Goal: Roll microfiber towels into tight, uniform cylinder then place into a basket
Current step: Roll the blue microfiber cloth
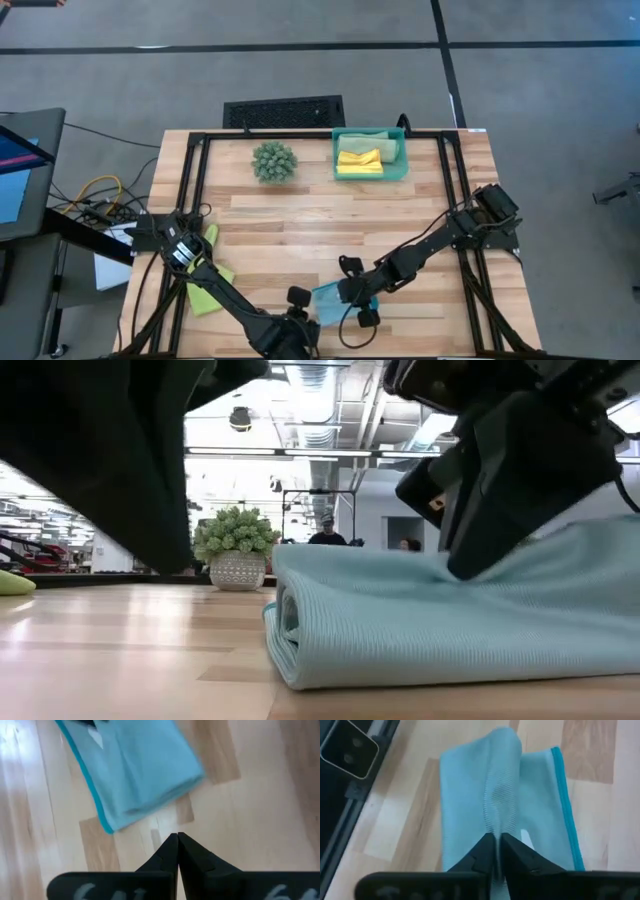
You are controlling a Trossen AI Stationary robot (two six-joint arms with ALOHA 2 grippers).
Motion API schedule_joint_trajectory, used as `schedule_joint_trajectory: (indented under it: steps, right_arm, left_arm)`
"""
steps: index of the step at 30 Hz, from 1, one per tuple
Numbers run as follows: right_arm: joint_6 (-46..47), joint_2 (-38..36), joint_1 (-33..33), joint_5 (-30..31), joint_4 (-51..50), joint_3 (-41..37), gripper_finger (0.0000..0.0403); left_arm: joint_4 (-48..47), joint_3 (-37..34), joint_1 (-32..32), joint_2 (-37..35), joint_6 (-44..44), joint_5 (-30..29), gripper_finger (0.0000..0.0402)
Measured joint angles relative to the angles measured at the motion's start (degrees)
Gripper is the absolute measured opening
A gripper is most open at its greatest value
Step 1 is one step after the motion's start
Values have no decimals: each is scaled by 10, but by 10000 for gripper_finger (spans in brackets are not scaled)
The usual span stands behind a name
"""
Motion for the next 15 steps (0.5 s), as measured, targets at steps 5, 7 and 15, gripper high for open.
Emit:
schedule_joint_trajectory:
  steps: [5,7,15]
  right_arm:
    - [-3,0,-4,0,0,1,110]
    - [-5,-8,-3,-2,-7,1,129]
    - [10,-76,8,79,-82,1,154]
  left_arm:
    - [3,15,-1,0,11,-34,0]
    - [4,21,-2,0,24,-58,0]
    - [119,20,12,0,109,-117,0]
